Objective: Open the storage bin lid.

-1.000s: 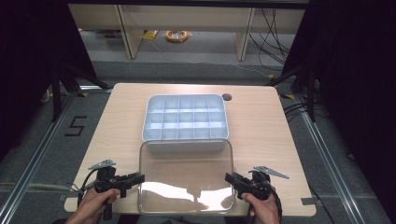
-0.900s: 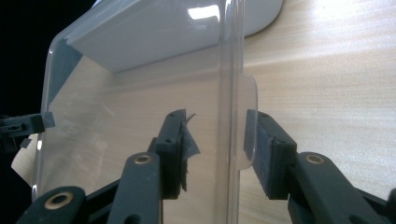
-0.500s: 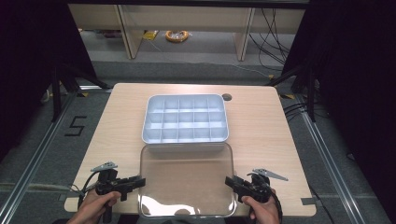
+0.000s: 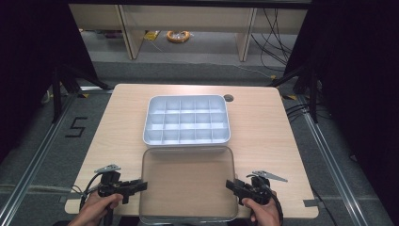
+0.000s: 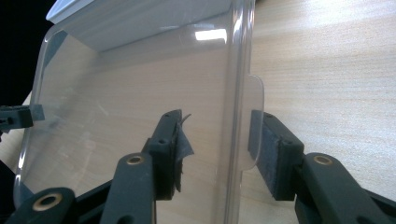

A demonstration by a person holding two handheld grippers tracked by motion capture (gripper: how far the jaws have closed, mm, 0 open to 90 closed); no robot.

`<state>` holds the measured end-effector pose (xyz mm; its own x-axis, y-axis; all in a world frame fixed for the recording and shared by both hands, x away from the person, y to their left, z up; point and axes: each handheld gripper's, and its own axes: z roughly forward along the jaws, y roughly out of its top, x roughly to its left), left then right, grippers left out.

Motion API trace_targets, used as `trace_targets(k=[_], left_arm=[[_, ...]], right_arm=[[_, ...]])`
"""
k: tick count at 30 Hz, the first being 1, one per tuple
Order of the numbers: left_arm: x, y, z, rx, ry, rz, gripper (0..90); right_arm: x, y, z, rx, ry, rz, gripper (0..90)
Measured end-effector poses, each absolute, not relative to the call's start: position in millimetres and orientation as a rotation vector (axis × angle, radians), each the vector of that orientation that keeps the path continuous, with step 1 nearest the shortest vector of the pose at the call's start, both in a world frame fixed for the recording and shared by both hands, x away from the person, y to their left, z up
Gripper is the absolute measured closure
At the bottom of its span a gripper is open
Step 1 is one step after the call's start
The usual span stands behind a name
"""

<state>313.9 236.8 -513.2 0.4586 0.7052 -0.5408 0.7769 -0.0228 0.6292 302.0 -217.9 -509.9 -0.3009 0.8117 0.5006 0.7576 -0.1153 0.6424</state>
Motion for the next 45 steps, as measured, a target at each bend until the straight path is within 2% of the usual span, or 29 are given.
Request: trace_targets(k=[4,19,28,30,34,45], left_arm=[[314.1,236.1,-513.0,1.763,1.28,-0.081,59.7],[313.1,232.0,-511.7,1.811,1.286,-0.004,56.0],[313.1,229.3,-512.6,1.849,1.294,0.038,54.2],[314.2,230.4,-512.3,1.848,1.296,0.028,51.2],[316.9,236.0,-505.7,1.807,1.293,0.121,47.7],[317.6,237.3,-505.7,1.773,1.297,0.087,45.6]], right_arm=[[299.8,-212.7,-507.1,1.885,2.048,1.392,53.9],[303.2,-206.0,-509.5,1.791,2.103,1.281,47.7],[302.7,-200.6,-508.1,1.84,2.091,1.229,46.9],[305.7,-204.2,-510.2,1.794,2.103,1.22,45.0],[308.0,-209.8,-507.5,1.817,2.059,1.25,43.0],[309.5,-216.7,-502.2,1.788,2.013,1.294,40.3]])
